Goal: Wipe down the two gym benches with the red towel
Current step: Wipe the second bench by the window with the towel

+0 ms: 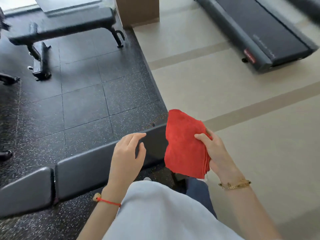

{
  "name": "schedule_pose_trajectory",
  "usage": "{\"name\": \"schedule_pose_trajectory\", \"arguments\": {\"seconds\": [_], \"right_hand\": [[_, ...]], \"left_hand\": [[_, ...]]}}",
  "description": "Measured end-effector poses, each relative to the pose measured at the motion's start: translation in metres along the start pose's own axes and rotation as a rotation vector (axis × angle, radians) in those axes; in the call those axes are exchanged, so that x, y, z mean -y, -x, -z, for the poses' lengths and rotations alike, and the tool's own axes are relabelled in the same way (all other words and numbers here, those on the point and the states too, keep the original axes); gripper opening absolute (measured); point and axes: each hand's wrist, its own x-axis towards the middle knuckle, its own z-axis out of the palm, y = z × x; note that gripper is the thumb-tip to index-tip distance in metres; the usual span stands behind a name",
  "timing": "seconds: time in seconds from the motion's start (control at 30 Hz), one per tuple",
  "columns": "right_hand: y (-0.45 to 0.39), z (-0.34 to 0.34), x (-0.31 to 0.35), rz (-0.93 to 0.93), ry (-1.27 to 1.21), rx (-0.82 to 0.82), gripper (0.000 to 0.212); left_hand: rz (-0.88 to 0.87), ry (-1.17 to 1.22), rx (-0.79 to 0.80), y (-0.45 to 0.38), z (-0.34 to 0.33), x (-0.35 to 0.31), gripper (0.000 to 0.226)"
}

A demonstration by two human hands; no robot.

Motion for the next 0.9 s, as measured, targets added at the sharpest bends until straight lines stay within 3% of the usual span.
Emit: {"name": "schedule_pose_trajectory", "arguments": {"seconds": [0.5,0.9], "right_hand": [[-0.085,0.201,0.128,0.027,0.052,0.042,0.028],[-0.18,0.225,0.18,-0.027,0.05,0.074,0.025]], "left_hand": [[0.036,0.021,-0.085,-0.081,-0.134,-0.18,0.028],[0.064,0.01,-0.086,-0.162,-0.189,-0.222,0.028]]}}
